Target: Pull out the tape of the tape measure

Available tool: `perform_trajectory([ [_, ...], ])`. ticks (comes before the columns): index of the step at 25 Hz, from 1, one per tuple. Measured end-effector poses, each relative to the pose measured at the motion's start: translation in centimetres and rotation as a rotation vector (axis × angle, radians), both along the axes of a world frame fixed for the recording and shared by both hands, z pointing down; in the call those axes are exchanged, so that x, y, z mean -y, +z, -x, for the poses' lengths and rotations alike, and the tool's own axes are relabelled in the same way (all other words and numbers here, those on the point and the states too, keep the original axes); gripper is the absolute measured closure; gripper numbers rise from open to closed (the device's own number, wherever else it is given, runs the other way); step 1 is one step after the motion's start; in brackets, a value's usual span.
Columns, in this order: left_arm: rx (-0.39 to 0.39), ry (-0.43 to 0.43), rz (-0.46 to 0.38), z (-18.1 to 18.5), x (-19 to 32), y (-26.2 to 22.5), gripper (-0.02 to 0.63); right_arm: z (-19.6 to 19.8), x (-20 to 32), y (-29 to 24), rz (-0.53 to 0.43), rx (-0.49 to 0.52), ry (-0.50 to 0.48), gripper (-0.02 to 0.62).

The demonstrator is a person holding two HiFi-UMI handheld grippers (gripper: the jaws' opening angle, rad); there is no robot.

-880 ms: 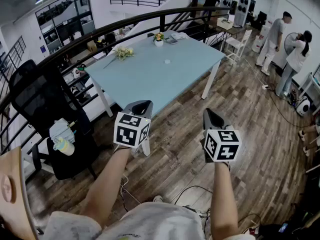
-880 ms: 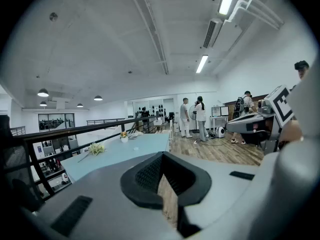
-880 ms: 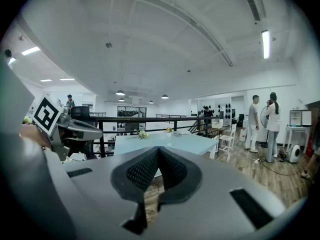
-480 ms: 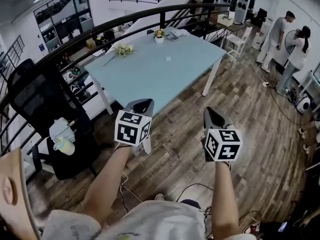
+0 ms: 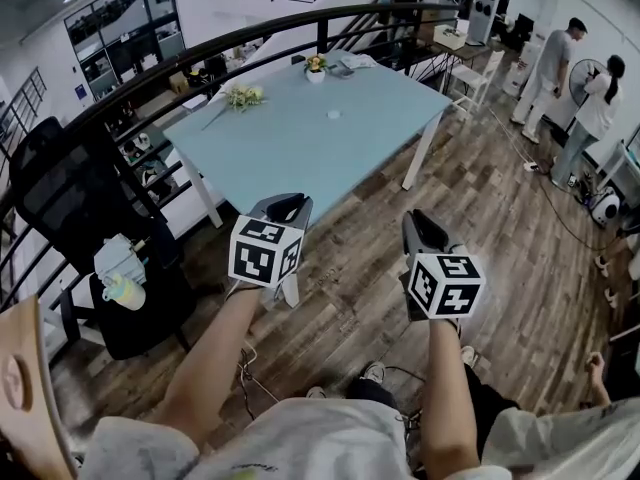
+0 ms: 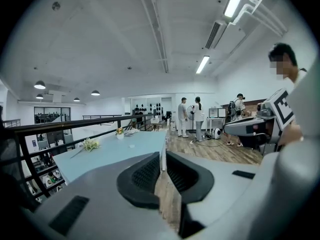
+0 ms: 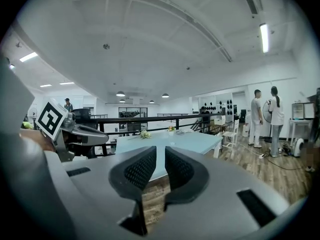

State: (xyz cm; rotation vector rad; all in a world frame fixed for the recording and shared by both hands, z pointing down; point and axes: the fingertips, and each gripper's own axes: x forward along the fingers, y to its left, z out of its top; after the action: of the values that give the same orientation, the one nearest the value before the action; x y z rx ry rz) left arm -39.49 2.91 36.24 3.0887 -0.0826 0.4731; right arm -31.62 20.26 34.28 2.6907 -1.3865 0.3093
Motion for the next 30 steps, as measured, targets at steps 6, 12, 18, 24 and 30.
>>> perform_trajectory([
  [6, 0.016, -0.012, -0.003, -2.5, -0.1, 0.3, 0.545, -2.8, 0.6, 0.5, -0.009, 0.02, -0.031, 0.534],
  [12, 0.03, -0.049, -0.001, -6.4, 0.7, 0.9, 0.504, -7.7, 1.4, 1.4, -0.014, 0.034, -0.063, 0.511],
  [18, 0.035, -0.098, 0.015, -10.7, 1.3, 1.3, 0.466, -12.8, 1.7, 2.2, -0.01, 0.052, -0.1, 0.476],
  [24, 0.03, -0.161, 0.021, -14.9, 1.1, 1.2, 0.425, -17.6, 2.0, 2.4, -0.005, 0.066, -0.166, 0.424],
  [30, 0.027, -0.219, 0.049, -18.4, 0.9, 1.0, 0.378, -21.7, 2.4, 2.3, 0.004, 0.071, -0.221, 0.379],
])
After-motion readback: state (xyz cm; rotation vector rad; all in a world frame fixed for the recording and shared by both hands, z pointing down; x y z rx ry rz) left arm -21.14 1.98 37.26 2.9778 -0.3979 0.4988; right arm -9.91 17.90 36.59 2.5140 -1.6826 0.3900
